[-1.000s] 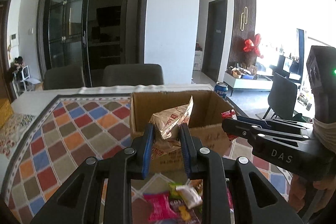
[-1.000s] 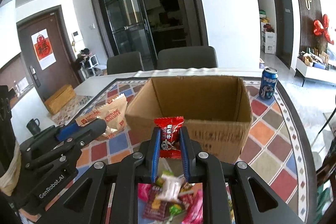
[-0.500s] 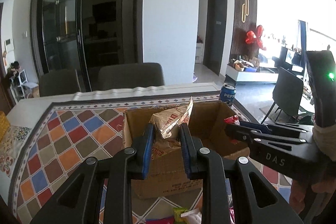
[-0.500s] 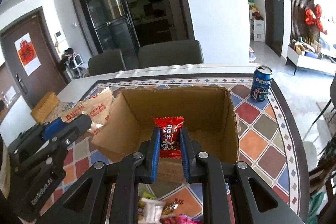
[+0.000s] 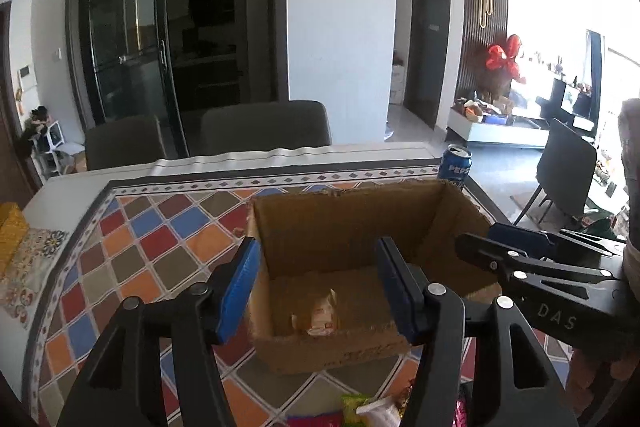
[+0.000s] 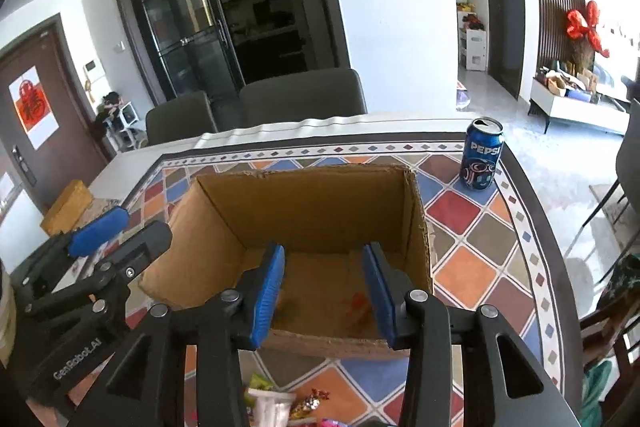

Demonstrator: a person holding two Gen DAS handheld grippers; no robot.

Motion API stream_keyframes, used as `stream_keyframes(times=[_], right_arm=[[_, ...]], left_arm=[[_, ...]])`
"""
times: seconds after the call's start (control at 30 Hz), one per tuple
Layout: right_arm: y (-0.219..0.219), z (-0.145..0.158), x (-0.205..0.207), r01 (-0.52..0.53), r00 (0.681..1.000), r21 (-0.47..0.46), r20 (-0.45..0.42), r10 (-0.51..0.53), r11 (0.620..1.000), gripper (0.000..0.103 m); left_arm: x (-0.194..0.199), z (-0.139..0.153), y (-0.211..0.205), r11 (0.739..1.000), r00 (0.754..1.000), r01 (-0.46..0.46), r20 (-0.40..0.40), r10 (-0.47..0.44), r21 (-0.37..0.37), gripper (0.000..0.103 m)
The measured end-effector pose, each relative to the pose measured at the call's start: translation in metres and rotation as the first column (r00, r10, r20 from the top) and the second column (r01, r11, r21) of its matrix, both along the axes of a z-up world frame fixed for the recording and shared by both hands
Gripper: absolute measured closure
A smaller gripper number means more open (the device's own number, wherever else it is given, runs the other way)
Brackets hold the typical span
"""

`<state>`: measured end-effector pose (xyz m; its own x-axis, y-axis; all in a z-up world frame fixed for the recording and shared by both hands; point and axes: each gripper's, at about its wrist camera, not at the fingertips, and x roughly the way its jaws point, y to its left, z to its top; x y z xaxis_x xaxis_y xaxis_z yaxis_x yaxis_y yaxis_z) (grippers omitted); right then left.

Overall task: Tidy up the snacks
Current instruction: 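Grasp the pink packet with the left tool while the right tool grasps the white packet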

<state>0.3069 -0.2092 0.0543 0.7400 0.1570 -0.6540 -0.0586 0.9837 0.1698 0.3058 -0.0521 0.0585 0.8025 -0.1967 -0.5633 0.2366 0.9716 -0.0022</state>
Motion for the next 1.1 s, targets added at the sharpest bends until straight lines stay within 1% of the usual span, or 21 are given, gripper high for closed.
stream_keyframes(times=[0.27,0.5,0.67,0.83,1.1], right_arm=[[0.014,0.003,-0.026,-0.046,0.998,-0.021,0.029,0.046,0.999,0.061],[0.024,-0.006,-0.05,-0.085,0.996,0.002,0.02,0.085,0.996,0.061],[0.032,-0.014,-0.064,-0.111,0.994,-0.003,0.012,0.111,0.994,0.061],[0.037,-0.022,-0.071,-0.125,0.992,-0.006,-0.003,0.125,0.992,0.061],[0.042,-0.046,-0.076,-0.145,0.987,0.011,-0.066,0.145,0.989,0.061]], left_arm=[[-0.026,0.002,0.019,1.0,1.0,-0.026,-0.007,0.026,-0.004,0.04],[-0.051,-0.003,0.029,0.999,0.999,-0.033,-0.027,0.033,-0.014,0.04],[-0.068,-0.013,0.035,0.999,0.998,-0.033,-0.054,0.031,-0.022,0.04],[-0.077,-0.025,0.038,0.999,0.996,-0.04,-0.079,0.039,-0.007,0.04],[-0.084,-0.052,0.043,0.999,0.988,-0.047,-0.145,0.047,0.001,0.04]])
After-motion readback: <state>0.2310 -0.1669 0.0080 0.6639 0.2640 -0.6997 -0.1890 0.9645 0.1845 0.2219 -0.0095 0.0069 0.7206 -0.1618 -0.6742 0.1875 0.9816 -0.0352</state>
